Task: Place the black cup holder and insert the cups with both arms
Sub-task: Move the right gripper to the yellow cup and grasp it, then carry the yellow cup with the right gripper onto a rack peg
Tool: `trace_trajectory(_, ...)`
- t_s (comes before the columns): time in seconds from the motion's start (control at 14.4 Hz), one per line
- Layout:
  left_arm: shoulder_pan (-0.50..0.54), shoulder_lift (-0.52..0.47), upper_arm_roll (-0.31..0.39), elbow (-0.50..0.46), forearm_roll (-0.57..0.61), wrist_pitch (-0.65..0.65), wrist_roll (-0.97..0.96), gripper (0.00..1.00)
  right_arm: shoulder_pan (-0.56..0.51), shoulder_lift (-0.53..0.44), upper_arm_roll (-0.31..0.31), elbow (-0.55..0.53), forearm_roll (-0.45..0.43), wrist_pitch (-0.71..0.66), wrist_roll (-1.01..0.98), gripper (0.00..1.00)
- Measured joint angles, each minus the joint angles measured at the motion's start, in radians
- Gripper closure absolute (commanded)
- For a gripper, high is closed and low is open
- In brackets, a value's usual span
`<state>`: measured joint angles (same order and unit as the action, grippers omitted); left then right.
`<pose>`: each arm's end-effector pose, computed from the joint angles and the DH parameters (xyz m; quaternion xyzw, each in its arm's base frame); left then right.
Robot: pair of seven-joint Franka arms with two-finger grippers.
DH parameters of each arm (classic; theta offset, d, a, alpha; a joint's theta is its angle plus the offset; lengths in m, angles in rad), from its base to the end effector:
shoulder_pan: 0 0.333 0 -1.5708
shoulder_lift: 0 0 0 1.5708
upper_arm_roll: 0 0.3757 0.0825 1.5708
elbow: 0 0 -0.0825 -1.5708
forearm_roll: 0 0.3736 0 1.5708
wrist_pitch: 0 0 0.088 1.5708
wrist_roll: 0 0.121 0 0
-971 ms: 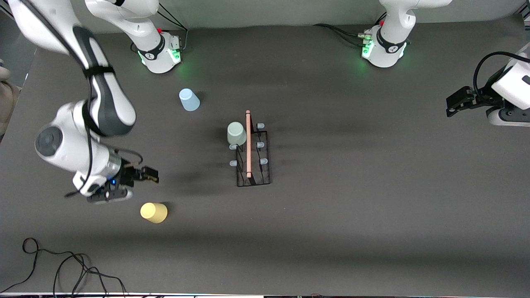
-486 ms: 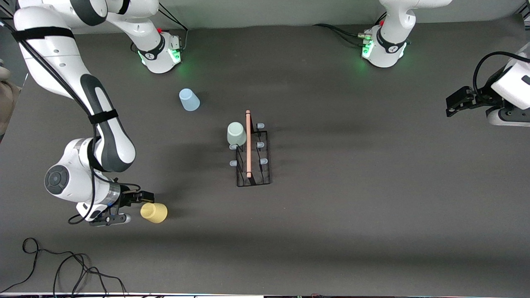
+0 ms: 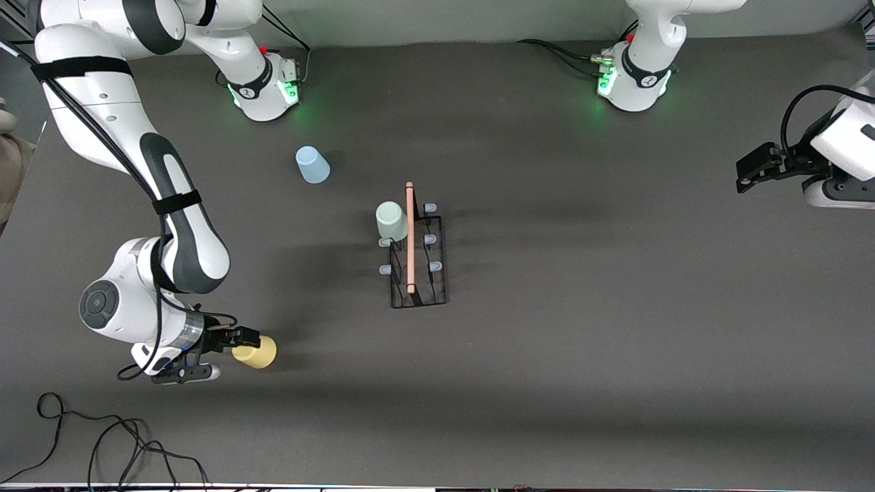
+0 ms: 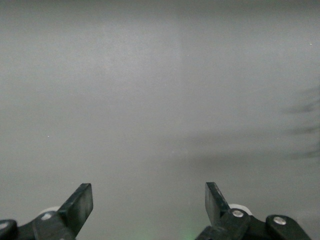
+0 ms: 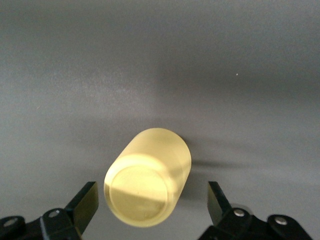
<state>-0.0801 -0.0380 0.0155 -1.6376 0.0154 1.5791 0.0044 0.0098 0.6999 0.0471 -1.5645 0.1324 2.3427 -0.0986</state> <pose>0.5285 -0.0321 0.6605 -0.9993 0.0346 0.0100 0.0077 0.7415 0.0390 0.2788 -0.9968 -0.0272 -0.0403 0.0633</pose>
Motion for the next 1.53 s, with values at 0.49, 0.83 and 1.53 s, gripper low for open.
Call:
trace_trajectory(0.49, 0.000, 0.000, 0.000, 0.000, 0.000, 0.000, 0.000, 0.00, 0.047, 0.035, -0.005, 0.017, 0.009, 0.070, 0.010, 0.81)
trace_trajectory(0.83, 0.000, 0.000, 0.000, 0.000, 0.000, 0.000, 0.000, 0.00, 0.116, -0.059, 0.011, 0.042, 0.023, -0.008, 0.155, 0.84)
trace_trajectory(1.53, 0.000, 0.000, 0.001, 0.000, 0.000, 0.000, 0.000, 0.00, 0.208, -0.264, 0.279, -0.081, -0.149, -0.162, 0.760, 0.84)
